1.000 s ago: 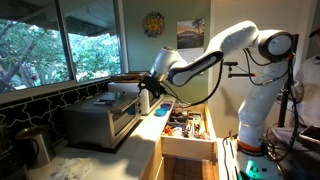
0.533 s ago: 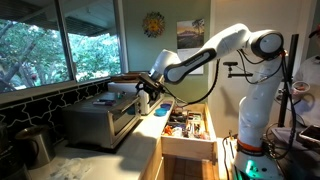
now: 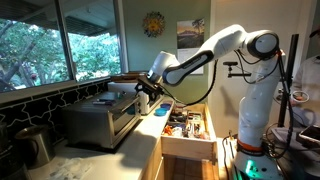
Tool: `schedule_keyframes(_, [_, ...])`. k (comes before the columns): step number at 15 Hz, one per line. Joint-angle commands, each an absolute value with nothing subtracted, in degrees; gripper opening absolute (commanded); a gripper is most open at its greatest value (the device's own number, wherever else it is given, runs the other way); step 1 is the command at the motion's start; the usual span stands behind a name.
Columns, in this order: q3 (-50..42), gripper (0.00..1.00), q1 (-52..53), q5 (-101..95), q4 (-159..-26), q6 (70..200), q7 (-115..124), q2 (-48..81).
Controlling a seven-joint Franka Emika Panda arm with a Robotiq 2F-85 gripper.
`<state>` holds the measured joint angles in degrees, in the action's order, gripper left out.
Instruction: Open the door to the oven
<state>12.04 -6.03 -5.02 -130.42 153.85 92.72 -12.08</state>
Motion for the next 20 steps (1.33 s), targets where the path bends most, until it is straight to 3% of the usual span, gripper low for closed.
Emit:
schedule_keyframes(1, [11.6,1.00,-6.3,-10.9,-127.7,155.7,95.3,-7.7])
schedule_keyframes(13, [12.3,1.00,-6.6,-14.0,-123.5,157.5,96.0,-0.7])
schedule_keyframes(20, [12.5,1.00,-6.4,-14.8,-128.4,160.6,97.8,-4.2])
